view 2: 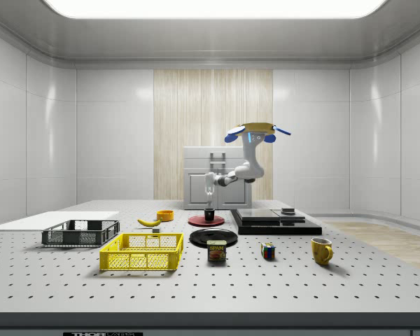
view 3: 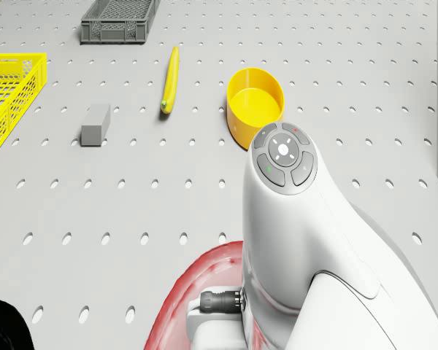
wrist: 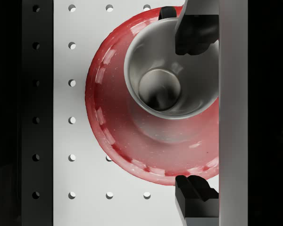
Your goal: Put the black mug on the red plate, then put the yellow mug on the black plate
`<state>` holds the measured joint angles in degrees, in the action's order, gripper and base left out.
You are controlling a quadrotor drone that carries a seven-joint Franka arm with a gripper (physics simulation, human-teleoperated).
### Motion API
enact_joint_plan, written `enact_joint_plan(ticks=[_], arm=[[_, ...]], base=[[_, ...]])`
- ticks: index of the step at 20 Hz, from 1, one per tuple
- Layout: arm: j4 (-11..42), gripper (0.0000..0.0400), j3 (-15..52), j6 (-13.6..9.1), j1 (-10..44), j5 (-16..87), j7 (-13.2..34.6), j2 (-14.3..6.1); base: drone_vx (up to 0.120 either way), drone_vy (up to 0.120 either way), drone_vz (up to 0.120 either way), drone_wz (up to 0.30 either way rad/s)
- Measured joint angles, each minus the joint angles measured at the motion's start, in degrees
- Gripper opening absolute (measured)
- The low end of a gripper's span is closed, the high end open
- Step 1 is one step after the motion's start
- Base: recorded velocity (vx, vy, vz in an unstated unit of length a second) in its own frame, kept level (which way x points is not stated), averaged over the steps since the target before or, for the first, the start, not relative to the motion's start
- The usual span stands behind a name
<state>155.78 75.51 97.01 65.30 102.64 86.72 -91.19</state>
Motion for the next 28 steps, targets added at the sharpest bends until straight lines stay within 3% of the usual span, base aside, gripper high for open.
enact_joint_plan(ticks=[3,28], arm=[[0.23,0.0392,1.01,-0.4,-0.17,-0.93,-0.03,-0.06],[0.45,0.04,2.17,-0.57,-0.27,-2.12,-0.03,-0.42]], base=[[-0.027,0.08,0.12,0.0],[-0.12,0.12,0.0,0.0]])
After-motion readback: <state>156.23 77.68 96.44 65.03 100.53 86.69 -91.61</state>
